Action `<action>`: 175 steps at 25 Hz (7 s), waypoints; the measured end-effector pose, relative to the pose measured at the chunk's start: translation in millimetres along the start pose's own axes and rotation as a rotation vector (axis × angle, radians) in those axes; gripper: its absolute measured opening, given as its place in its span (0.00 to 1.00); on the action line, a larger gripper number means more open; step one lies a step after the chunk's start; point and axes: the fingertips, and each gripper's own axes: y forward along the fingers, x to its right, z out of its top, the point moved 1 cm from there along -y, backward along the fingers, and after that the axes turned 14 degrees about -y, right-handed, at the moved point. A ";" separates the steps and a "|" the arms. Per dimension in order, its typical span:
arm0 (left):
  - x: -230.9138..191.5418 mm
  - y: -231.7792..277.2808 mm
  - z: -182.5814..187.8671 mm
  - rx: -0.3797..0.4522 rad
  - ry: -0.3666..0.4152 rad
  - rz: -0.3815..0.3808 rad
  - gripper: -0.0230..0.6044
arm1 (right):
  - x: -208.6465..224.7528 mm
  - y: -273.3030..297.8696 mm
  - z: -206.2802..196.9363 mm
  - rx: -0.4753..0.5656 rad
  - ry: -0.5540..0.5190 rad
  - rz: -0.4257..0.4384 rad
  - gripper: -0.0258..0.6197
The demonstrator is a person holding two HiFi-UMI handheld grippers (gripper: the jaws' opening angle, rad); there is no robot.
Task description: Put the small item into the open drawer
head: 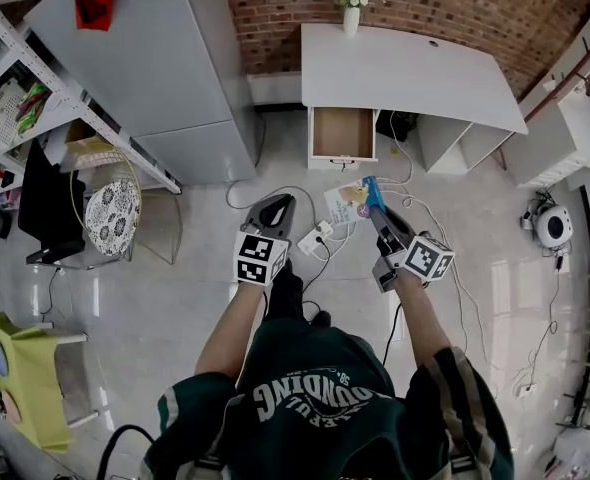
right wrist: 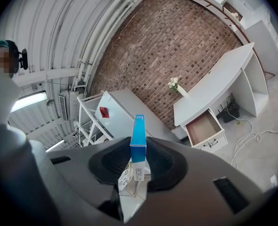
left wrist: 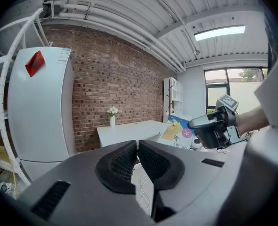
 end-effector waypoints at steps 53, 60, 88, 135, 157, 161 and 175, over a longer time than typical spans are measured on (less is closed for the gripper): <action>-195.4 223.9 91.2 -0.026 -0.015 -0.174 0.08 | 88.6 273.3 76.6 -0.019 0.012 -0.138 0.21; -179.1 256.1 86.0 -0.039 -0.018 -0.147 0.08 | 125.8 266.8 85.7 -0.024 0.024 -0.125 0.21; -154.6 358.2 0.9 -0.164 -0.063 0.036 0.08 | 283.7 293.0 53.1 -0.267 -0.121 0.061 0.21; -192.2 416.8 -177.8 -0.238 -0.288 0.219 0.08 | 424.2 414.6 -154.8 -0.751 -0.838 0.417 0.21; -201.9 416.1 -211.8 -0.276 -0.333 0.227 0.08 | 453.1 425.3 -201.3 -0.882 -0.868 0.505 0.21; -202.9 415.4 -213.9 -0.280 -0.332 0.225 0.08 | 459.0 428.4 -201.8 -0.874 -0.888 0.454 0.23; -205.9 409.2 -214.8 -0.295 -0.332 0.231 0.08 | 482.5 438.2 -217.6 -0.918 -1.053 0.335 0.37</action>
